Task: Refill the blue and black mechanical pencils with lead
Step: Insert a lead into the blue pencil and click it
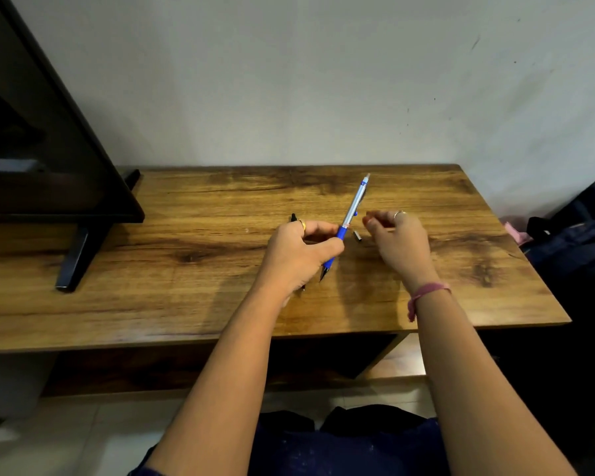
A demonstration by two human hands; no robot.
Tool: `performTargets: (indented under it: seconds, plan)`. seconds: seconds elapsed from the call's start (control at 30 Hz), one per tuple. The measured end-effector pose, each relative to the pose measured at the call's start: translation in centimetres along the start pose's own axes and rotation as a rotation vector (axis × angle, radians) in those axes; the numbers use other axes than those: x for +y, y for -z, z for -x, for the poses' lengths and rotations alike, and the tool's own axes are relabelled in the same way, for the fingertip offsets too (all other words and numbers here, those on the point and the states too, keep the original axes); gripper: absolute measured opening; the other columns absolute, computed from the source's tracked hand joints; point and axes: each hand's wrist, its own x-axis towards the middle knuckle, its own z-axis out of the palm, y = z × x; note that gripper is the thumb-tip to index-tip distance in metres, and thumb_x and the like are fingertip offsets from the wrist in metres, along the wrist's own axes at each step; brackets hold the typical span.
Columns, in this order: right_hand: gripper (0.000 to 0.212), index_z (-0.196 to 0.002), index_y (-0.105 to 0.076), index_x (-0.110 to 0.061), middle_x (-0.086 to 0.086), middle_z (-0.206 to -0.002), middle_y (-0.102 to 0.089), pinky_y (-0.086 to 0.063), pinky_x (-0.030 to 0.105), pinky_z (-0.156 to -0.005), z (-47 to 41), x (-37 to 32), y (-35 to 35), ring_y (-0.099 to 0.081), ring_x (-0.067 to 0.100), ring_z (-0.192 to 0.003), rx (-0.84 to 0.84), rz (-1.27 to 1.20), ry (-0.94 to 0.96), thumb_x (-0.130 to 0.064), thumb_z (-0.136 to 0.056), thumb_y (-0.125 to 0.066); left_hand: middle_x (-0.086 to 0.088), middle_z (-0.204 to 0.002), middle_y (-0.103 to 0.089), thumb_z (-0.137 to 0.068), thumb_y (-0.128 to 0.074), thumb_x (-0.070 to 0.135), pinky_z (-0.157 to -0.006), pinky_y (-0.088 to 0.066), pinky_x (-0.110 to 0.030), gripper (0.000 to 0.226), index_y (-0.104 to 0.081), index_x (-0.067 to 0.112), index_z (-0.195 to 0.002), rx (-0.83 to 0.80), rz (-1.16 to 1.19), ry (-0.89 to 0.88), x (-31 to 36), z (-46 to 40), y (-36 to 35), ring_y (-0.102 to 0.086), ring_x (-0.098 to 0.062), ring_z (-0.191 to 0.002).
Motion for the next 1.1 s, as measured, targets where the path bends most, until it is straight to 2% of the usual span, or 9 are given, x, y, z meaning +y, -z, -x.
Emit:
performTargets:
  seconds: [0.07, 0.13, 0.37, 0.43, 0.47, 0.6, 0.67, 0.97, 1.1]
  plan:
    - [0.034, -0.119, -0.066, -0.009, 0.010, -0.109, -0.067, -0.045, 0.026, -0.081, 0.1, 0.4, -1.0, -0.062, 0.021, -0.096, -0.019, 0.259, 0.047, -0.027, -0.091, -0.062, 0.011, -0.078, -0.074, -0.072, -0.071, 0.017, -0.073, -0.057, -0.029, 0.016, -0.074, 0.032, -0.078, -0.005, -0.002, -0.005, 0.0, 0.0, 0.1, -0.067, -0.005, -0.075]
    - [0.036, -0.121, -0.065, -0.011, 0.014, -0.113, -0.062, -0.045, 0.034, -0.089, 0.3, 0.5, -1.8, -0.059, 0.030, -0.104, -0.024, 0.363, 0.078, -0.029, -0.090, -0.063, 0.013, -0.075, -0.073, -0.072, -0.072, 0.016, -0.072, -0.057, -0.027, 0.018, -0.073, 0.033, -0.076, -0.012, -0.008, -0.007, 0.1, 0.1, 0.1, -0.067, -0.003, -0.073]
    - [0.020, -0.103, -0.071, -0.004, 0.017, -0.108, -0.065, -0.041, 0.030, -0.079, 0.3, 0.2, -1.9, -0.059, 0.032, -0.101, 0.032, 0.434, 0.134, -0.011, -0.091, -0.056, 0.014, -0.074, -0.072, -0.072, -0.073, 0.013, -0.067, -0.057, -0.021, 0.020, -0.072, 0.033, -0.076, -0.003, -0.019, -0.005, 0.1, 0.2, 0.6, -0.067, -0.001, -0.070]
    - [0.018, -0.100, -0.071, -0.005, 0.012, -0.101, -0.068, -0.044, 0.030, -0.079, 0.2, -0.4, -1.4, -0.061, 0.026, -0.093, 0.029, 0.301, 0.100, -0.010, -0.093, -0.055, 0.016, -0.074, -0.072, -0.072, -0.073, 0.013, -0.067, -0.056, -0.019, 0.021, -0.072, 0.033, -0.076, -0.009, -0.018, -0.013, 0.2, 0.2, 0.7, -0.067, 0.000, -0.070]
    - [0.017, -0.101, -0.070, -0.006, 0.007, -0.095, -0.068, -0.047, 0.029, -0.077, 0.1, -1.0, -1.0, -0.061, 0.019, -0.086, 0.028, 0.133, 0.055, -0.011, -0.094, -0.055, 0.015, -0.074, -0.072, -0.072, -0.073, 0.012, -0.067, -0.056, -0.019, 0.021, -0.072, 0.033, -0.076, -0.014, -0.017, -0.016, 0.2, 0.2, 0.7, -0.067, 0.000, -0.071]
    - [0.009, -0.094, -0.064, -0.011, -0.001, -0.079, -0.065, -0.055, 0.024, -0.068, 0.5, -3.9, 1.7, -0.064, 0.008, -0.072, -0.051, -0.921, -0.149, -0.011, -0.096, -0.055, 0.012, -0.074, -0.072, -0.073, -0.074, 0.010, -0.071, -0.057, -0.025, 0.021, -0.072, 0.030, -0.079, -0.026, -0.008, -0.030, 0.3, 0.3, 0.6, -0.066, -0.002, -0.070]
    - [0.006, -0.093, -0.064, -0.012, -0.001, -0.078, -0.069, -0.058, 0.027, -0.069, 0.7, -4.6, 2.8, -0.069, 0.012, -0.076, -0.087, -1.157, -0.178, -0.012, -0.094, -0.058, 0.012, -0.073, -0.071, -0.073, -0.074, 0.009, -0.070, -0.056, -0.024, 0.022, -0.071, 0.031, -0.078, -0.025, -0.002, -0.036, 0.4, 0.3, 0.4, -0.065, -0.001, -0.068]
    - [0.009, -0.099, -0.066, -0.011, -0.002, -0.082, -0.072, -0.058, 0.030, -0.068, 1.3, -4.9, 3.6, -0.071, 0.014, -0.082, -0.084, -1.120, -0.174, -0.014, -0.092, -0.061, 0.013, -0.076, -0.073, -0.073, -0.074, 0.010, -0.070, -0.057, -0.021, 0.021, -0.072, 0.030, -0.080, -0.032, -0.021, -0.036, 0.7, 0.5, 0.3, -0.066, 0.001, -0.071]
    - [0.010, -0.098, -0.069, -0.013, -0.002, -0.085, -0.072, -0.058, 0.030, -0.071, 1.3, -4.9, 3.4, -0.070, 0.013, -0.081, -0.089, -1.067, -0.163, -0.017, -0.090, -0.063, 0.006, -0.083, -0.074, -0.074, -0.074, 0.008, -0.074, -0.057, -0.025, 0.022, -0.073, 0.027, -0.085, -0.039, -0.031, -0.042, 0.7, 0.6, 0.3, -0.067, -0.004, -0.075]
